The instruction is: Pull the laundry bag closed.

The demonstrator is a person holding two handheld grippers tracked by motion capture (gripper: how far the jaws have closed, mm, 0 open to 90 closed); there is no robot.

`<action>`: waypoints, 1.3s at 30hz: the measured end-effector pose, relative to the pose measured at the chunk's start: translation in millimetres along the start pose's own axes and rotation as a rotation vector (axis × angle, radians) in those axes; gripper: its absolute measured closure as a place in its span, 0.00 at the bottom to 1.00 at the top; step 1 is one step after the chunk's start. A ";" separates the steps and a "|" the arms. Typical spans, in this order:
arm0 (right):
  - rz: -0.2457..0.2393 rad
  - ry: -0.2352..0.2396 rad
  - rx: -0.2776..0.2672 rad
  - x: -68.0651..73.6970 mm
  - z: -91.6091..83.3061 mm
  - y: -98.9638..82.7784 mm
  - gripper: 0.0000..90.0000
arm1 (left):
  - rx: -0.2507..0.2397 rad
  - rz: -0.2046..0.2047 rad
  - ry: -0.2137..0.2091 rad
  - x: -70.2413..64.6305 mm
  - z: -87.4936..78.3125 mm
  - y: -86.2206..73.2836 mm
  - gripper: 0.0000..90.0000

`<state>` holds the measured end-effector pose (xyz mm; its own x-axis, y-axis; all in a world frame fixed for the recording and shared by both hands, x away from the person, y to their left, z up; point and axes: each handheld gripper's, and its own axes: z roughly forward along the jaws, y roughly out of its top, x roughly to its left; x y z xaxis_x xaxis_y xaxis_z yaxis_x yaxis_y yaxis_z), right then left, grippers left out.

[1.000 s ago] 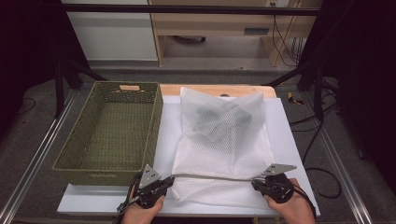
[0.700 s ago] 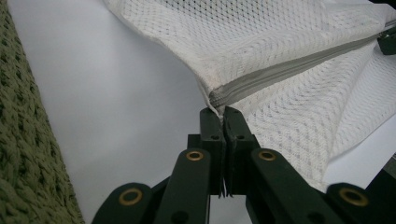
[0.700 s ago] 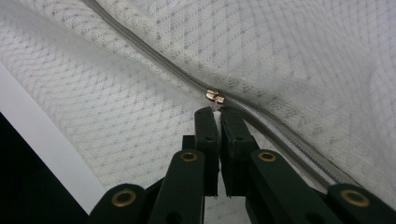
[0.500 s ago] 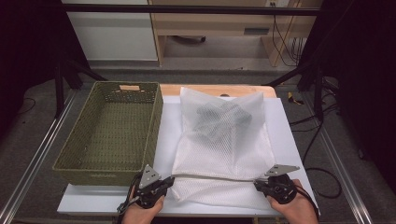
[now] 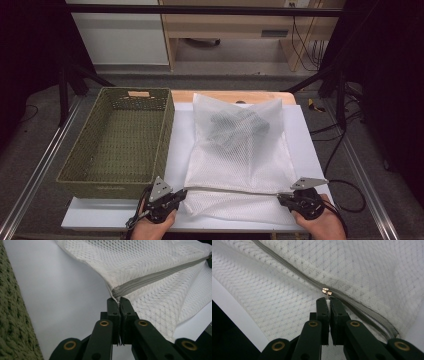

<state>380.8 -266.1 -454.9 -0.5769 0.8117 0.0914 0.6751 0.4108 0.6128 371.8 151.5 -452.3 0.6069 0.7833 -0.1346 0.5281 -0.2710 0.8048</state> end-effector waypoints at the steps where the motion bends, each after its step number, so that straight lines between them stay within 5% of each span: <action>1: -0.006 -0.002 -0.001 -1.1 -0.6 -0.6 0.97 | -0.001 -0.001 0.000 0.0 0.0 0.0 0.99; 39: 0.085 -0.030 -0.021 -25.3 -22.3 -22.8 0.97 | 0.007 -0.009 0.003 0.4 1.4 -0.7 0.99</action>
<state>369.8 -305.3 -453.6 -0.5038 0.8555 0.1199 0.7109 0.3317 0.6202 372.5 151.1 -453.8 0.6002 0.7875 -0.1398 0.5377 -0.2679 0.7994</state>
